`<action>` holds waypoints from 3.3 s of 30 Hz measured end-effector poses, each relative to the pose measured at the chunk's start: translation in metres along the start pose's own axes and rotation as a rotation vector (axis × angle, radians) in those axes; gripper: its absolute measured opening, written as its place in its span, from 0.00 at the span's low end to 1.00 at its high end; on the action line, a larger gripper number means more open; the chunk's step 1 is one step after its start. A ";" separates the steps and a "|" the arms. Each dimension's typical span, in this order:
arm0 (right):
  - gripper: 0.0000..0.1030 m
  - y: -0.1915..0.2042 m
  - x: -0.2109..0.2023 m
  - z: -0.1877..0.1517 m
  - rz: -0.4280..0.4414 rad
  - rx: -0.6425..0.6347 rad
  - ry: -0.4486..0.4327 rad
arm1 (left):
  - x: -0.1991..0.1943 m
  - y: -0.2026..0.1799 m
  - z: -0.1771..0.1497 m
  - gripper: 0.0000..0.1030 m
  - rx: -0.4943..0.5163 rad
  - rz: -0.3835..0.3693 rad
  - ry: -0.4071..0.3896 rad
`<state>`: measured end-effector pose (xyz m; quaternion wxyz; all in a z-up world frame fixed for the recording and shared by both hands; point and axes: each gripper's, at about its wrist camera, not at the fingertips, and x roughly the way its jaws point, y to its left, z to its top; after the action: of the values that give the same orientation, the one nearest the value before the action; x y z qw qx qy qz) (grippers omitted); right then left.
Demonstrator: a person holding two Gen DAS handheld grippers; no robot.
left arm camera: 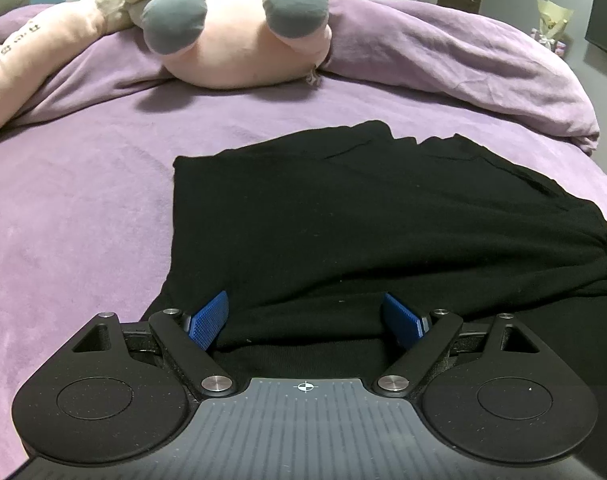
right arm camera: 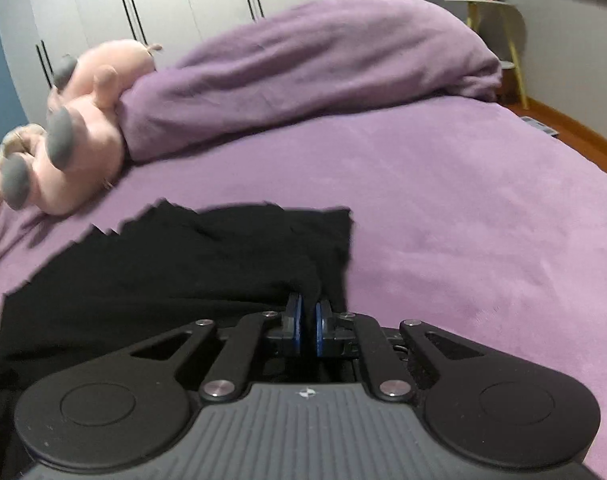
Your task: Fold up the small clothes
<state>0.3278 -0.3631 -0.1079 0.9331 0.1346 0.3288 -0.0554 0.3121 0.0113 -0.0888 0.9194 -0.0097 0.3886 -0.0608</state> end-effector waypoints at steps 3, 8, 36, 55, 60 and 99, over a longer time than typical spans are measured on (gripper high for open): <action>0.05 0.010 -0.006 0.002 -0.028 -0.027 -0.035 | -0.001 -0.002 0.003 0.87 0.000 0.005 0.009; 0.05 0.014 0.008 -0.001 -0.156 -0.134 -0.029 | 0.000 -0.003 0.005 0.87 -0.016 0.004 0.022; 0.14 0.094 -0.009 -0.026 0.112 -0.419 0.148 | -0.005 -0.016 0.001 0.88 0.027 0.025 0.062; 0.33 -0.049 -0.219 -0.141 0.155 -0.026 0.388 | -0.207 0.074 -0.163 0.88 -0.069 -0.018 0.143; 0.33 -0.050 -0.214 -0.151 0.192 -0.004 0.392 | -0.209 0.089 -0.181 0.82 -0.186 -0.055 0.185; 0.36 -0.083 -0.217 -0.148 0.208 0.056 0.419 | -0.205 0.104 -0.120 0.07 -0.388 -0.302 0.043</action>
<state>0.0544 -0.3966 -0.1001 0.8410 0.2020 0.4981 0.0612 0.0956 0.1422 -0.0328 0.8723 -0.2426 0.4067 -0.1218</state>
